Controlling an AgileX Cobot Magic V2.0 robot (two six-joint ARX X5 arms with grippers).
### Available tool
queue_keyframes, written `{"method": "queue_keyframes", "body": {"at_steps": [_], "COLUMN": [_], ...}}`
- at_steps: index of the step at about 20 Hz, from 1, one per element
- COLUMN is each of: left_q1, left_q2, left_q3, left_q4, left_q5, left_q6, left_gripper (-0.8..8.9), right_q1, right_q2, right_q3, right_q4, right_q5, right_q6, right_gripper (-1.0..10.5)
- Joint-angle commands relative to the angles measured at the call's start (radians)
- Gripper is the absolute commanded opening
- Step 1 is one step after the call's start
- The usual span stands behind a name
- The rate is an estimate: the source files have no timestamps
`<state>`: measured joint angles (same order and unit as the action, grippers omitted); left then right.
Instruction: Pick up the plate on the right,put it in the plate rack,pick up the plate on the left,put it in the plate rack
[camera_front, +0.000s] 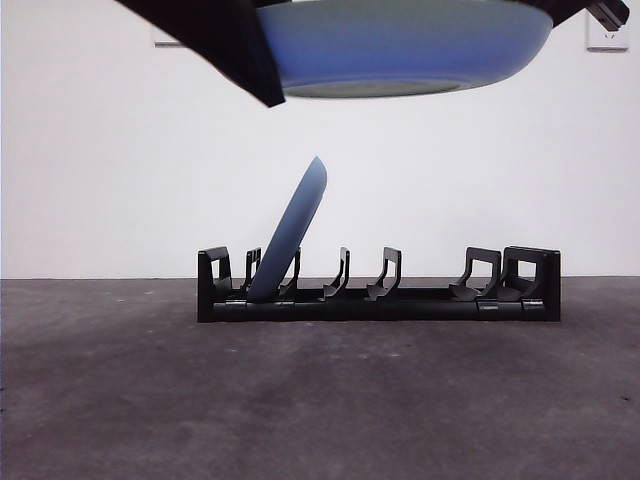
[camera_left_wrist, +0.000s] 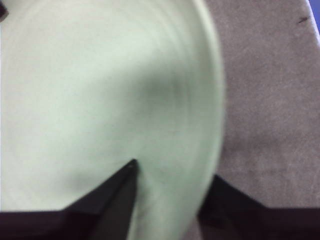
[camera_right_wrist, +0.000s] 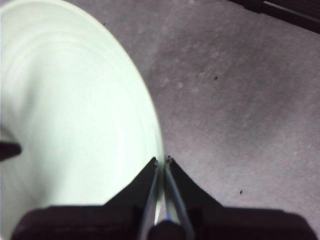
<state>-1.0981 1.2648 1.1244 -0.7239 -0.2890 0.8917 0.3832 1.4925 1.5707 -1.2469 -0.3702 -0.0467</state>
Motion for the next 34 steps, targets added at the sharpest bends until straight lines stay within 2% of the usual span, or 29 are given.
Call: {"method": "queue_keyframes", "body": {"at_steps": [1, 3, 5, 11, 16, 18, 21, 25, 28, 30, 32, 34], "left_q1": [-0.01, -0.016, -0.023, -0.029, -0.029, -0.029, -0.029, -0.027, -0.005, 0.03, 0.074, 0.121], "left_q2": [0.001, 0.0, 0.0, 0.0, 0.0, 0.0, 0.0, 0.002, 0.009, 0.021, 0.039, 0.067], "left_q3": [-0.001, -0.001, -0.001, -0.001, -0.001, -0.001, -0.001, -0.001, -0.001, -0.001, -0.001, -0.001], "left_q4": [0.006, 0.006, 0.006, 0.0, -0.003, 0.0, 0.015, 0.066, 0.156, 0.232, 0.347, 0.497], "left_q5": [0.0, 0.001, 0.001, 0.011, 0.073, 0.105, 0.166, 0.213, 0.251, 0.278, 0.315, 0.347], "left_q6": [-0.043, -0.048, -0.049, -0.051, -0.067, -0.086, -0.116, -0.169, -0.25, -0.335, -0.449, -0.566], "left_gripper": [0.53, 0.43, -0.11, -0.08, -0.08, -0.08, -0.08, -0.08, -0.08, -0.08, -0.08, -0.09], "right_q1": [0.001, -0.002, -0.013, -0.019, -0.019, -0.019, -0.019, -0.019, -0.019, -0.019, -0.019, -0.019], "right_q2": [0.0, 0.0, 0.0, 0.0, 0.0, -0.001, -0.014, -0.058, -0.165, -0.267, -0.377, -0.473], "right_q3": [-0.005, -0.005, -0.005, -0.005, -0.005, -0.005, -0.004, -0.003, -0.002, -0.002, -0.002, -0.002], "right_q4": [0.002, 0.002, 0.001, -0.001, 0.001, 0.01, 0.029, 0.068, 0.135, 0.183, 0.22, 0.225], "right_q5": [-0.015, -0.014, -0.013, 0.023, 0.05, 0.049, 0.05, 0.054, 0.11, 0.179, 0.241, 0.249], "right_q6": [-0.007, -0.007, -0.007, -0.007, -0.009, -0.009, -0.009, -0.005, 0.026, 0.058, 0.074, 0.081], "right_gripper": [-0.1, -0.1, -0.1, -0.1, 0.1, 0.9, 3.0, 3.4, 3.4, 3.4, 3.4, 3.4]}}
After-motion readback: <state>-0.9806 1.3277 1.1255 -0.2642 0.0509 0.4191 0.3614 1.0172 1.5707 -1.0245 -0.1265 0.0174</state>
